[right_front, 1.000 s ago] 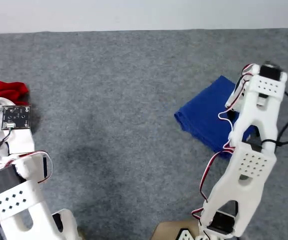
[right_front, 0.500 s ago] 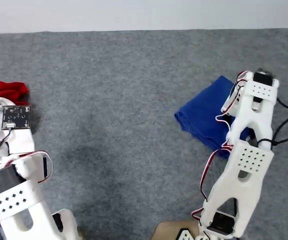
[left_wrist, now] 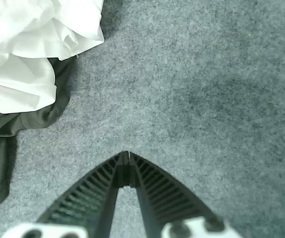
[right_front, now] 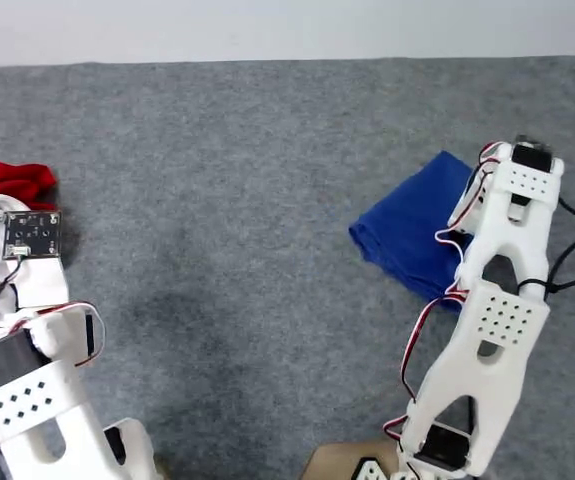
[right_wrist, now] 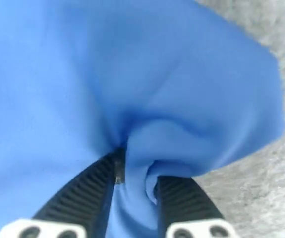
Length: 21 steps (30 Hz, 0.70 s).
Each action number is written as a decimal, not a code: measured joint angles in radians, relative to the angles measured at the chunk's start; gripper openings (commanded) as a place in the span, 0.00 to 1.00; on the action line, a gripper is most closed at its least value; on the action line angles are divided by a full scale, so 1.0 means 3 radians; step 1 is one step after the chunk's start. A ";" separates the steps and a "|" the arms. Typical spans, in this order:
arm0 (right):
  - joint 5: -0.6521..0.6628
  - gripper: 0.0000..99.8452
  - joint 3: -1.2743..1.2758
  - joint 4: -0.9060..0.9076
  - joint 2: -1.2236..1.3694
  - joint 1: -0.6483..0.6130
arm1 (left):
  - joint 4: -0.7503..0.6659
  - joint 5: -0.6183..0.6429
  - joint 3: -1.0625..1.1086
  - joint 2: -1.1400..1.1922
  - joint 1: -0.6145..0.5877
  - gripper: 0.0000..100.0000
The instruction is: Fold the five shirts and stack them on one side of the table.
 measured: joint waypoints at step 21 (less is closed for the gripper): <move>0.1816 0.01 -0.0839 0.0481 -0.0056 0.1084 | 0.0000 0.0000 0.0000 0.0000 0.0000 0.01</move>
